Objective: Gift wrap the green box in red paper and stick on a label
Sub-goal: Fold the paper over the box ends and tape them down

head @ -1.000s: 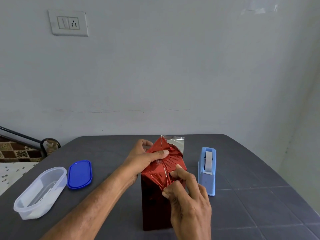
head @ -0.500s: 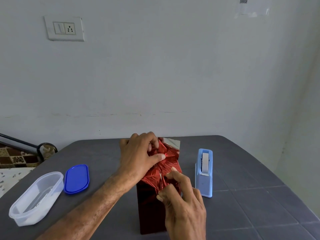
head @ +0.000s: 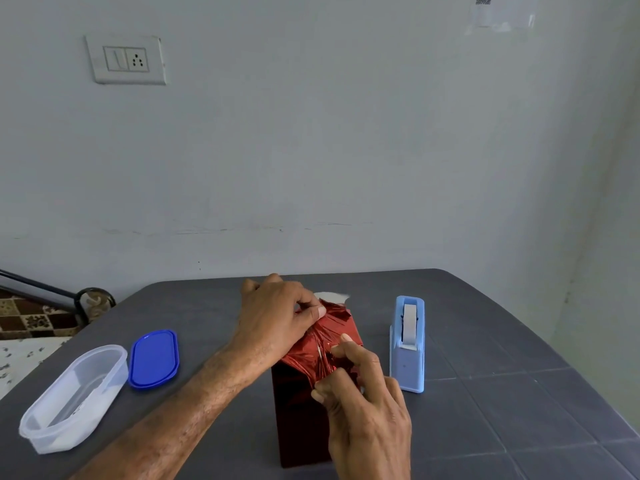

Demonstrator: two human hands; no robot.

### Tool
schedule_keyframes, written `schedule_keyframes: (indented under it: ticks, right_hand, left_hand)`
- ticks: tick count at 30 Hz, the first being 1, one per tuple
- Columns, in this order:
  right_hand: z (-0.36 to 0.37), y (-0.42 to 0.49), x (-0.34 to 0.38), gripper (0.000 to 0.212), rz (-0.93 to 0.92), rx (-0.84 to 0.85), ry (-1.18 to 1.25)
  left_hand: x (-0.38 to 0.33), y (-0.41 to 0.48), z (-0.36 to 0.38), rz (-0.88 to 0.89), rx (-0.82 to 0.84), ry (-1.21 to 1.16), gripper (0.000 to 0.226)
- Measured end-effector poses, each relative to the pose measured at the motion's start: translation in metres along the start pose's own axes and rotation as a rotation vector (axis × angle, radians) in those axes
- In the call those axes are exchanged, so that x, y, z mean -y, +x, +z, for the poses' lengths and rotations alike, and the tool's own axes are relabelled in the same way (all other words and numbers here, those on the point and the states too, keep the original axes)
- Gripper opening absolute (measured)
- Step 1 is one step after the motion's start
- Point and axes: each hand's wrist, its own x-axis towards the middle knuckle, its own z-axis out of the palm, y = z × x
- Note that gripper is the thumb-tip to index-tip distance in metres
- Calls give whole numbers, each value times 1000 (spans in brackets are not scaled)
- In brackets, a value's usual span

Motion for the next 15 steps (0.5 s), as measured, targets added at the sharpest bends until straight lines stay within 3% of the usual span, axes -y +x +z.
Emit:
schedule_keyframes:
  ticks: [4, 9, 15]
  right_hand:
    - [-2, 0, 0, 11, -17, 5, 26]
    - [0, 0, -2, 17, 1, 1, 44]
    - [5, -8, -5, 8, 0, -53, 118]
  left_hand:
    - [7, -4, 1, 12, 65, 11, 46]
    - [11, -16, 0, 61, 174, -151, 95]
    - [17, -24, 5, 41, 223, -413, 98]
